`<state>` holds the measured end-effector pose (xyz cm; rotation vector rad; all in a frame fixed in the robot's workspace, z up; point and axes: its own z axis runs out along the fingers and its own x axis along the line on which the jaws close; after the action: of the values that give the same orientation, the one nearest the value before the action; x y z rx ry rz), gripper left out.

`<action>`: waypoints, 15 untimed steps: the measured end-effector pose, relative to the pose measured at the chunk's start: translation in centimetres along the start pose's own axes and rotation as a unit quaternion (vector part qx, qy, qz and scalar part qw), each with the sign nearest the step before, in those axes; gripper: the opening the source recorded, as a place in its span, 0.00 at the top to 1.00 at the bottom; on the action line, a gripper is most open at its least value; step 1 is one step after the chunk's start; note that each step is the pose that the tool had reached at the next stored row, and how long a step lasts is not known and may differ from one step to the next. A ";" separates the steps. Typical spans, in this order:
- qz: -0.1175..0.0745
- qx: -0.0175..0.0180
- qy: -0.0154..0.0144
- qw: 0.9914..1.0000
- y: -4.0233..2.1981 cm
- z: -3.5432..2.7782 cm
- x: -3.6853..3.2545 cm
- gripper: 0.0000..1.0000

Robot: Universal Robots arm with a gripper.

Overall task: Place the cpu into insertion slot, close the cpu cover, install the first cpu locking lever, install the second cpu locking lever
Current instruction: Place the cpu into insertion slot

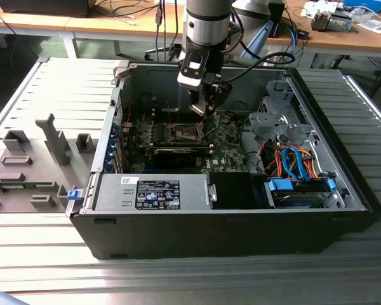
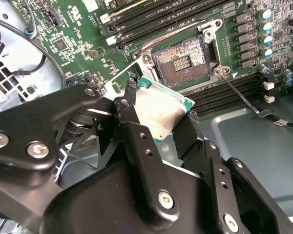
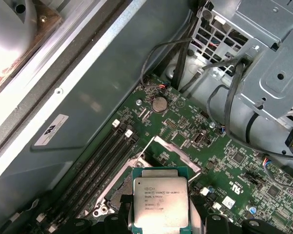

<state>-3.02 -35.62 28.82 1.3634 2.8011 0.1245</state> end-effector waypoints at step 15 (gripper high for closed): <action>0.012 0.000 -0.001 1.000 0.00 0.00 0.00 0.46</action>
<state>-3.02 -35.62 28.82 1.3977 2.7828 0.1232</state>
